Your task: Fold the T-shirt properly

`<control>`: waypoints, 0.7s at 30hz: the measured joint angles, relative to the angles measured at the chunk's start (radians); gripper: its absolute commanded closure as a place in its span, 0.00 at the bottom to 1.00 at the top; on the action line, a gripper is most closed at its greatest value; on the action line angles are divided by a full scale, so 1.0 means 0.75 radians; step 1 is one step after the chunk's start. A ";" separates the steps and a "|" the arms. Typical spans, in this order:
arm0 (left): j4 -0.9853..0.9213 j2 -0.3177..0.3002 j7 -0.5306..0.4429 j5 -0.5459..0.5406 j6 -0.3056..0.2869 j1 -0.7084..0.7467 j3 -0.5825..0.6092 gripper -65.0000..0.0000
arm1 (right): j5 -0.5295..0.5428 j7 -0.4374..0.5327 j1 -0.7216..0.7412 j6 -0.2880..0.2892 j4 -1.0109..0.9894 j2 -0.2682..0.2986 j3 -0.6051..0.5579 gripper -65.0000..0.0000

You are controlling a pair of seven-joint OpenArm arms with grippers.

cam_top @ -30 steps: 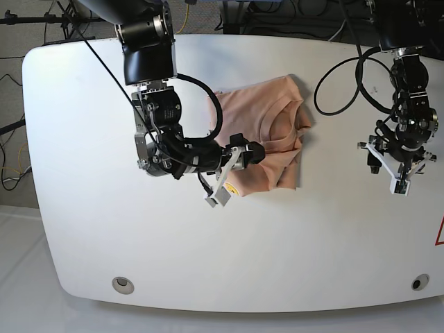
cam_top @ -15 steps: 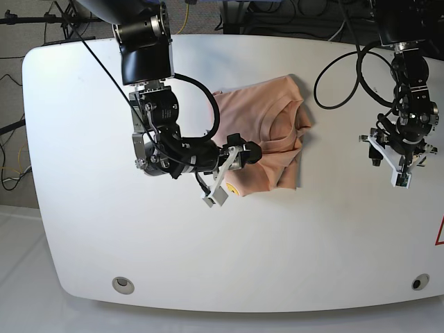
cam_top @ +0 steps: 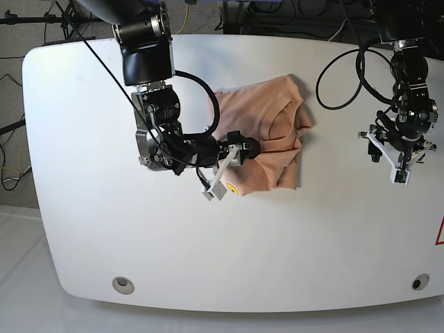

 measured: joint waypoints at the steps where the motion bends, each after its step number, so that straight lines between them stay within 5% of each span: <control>1: 0.000 0.001 0.000 -0.002 0.000 0.000 0.000 0.44 | 0.000 0.006 0.003 -0.001 0.000 0.000 0.000 0.57; 14: 0.000 0.001 0.001 -0.001 0.001 0.003 -0.001 0.44 | -0.064 0.020 0.023 0.000 -0.007 -0.015 -0.036 0.57; 21: 0.000 0.001 0.001 -0.006 -0.001 0.002 -0.003 0.44 | -0.193 0.016 0.021 0.005 -0.008 -0.115 -0.106 0.57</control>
